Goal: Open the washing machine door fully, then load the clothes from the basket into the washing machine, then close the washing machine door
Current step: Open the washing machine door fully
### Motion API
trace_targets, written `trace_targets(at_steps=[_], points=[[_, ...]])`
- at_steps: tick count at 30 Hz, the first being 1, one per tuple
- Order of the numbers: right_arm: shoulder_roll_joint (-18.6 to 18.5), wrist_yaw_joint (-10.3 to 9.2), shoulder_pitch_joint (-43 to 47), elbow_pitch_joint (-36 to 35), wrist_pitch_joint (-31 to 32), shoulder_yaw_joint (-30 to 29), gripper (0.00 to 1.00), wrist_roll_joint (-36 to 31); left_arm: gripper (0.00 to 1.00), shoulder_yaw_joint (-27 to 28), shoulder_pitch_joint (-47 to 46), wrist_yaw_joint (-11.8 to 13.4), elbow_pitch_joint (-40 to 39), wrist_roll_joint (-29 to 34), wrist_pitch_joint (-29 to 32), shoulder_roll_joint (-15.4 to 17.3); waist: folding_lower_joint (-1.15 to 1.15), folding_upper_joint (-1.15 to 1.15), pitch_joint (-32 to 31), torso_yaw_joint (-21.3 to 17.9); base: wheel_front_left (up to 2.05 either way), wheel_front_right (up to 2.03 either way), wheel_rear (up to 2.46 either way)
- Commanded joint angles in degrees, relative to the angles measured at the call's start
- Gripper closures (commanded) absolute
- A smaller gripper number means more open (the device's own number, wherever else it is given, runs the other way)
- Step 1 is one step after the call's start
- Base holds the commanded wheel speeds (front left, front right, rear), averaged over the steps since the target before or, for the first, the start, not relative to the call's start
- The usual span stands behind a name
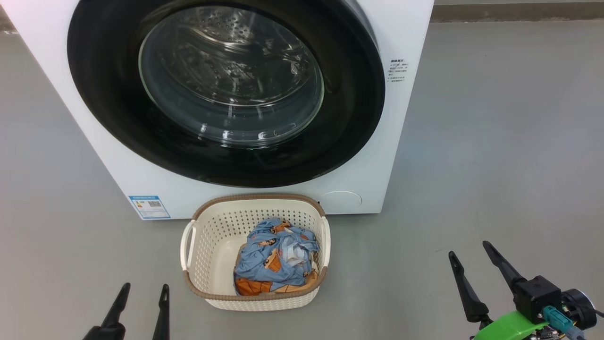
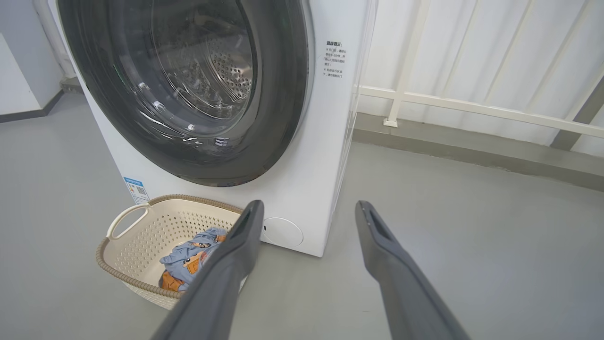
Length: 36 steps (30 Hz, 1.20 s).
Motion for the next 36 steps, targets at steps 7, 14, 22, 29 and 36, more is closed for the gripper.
trace_targets(at_steps=[7, 14, 22, 29, 36], points=[[-1.0, -0.06, -0.6, -1.1, -0.7, 2.3, 1.0, 1.2, 0.0, 2.3, -1.8, -0.5, -1.0, 0.4, -0.4, 0.6, 0.0, 0.0, -0.1, 0.0, 0.0, 0.0, 0.0], [-0.1, -0.06, -0.1, -0.9, -0.7, 1.9, 1.0, 2.8, 0.0, 2.3, -1.8, -0.6, -1.1, 0.3, -0.4, 0.4, 0.0, 0.0, -0.2, 0.1, 0.0, 0.0, 0.0], [0.9, -0.06, 0.4, -1.1, -0.7, 1.8, 1.0, 6.8, 0.0, 2.1, -1.7, -0.8, -1.2, 0.3, -0.4, 0.3, 0.0, 0.0, 0.0, 0.2, 0.0, 0.0, 0.0], [3.1, -0.06, -0.2, -0.4, -0.7, -1.3, 1.0, 19.6, 0.0, 2.0, -1.8, -1.0, -1.2, 0.3, -0.4, 0.2, 0.0, 0.0, 0.2, 0.2, 0.0, 0.0, 0.0], [4.4, -0.06, -1.6, 5.0, -0.7, -6.9, 1.0, 41.7, 0.0, 1.8, -1.8, -1.1, -1.2, 0.3, -0.4, 0.1, 0.0, 0.0, 0.2, 0.7, 0.0, 0.0, 0.0]])
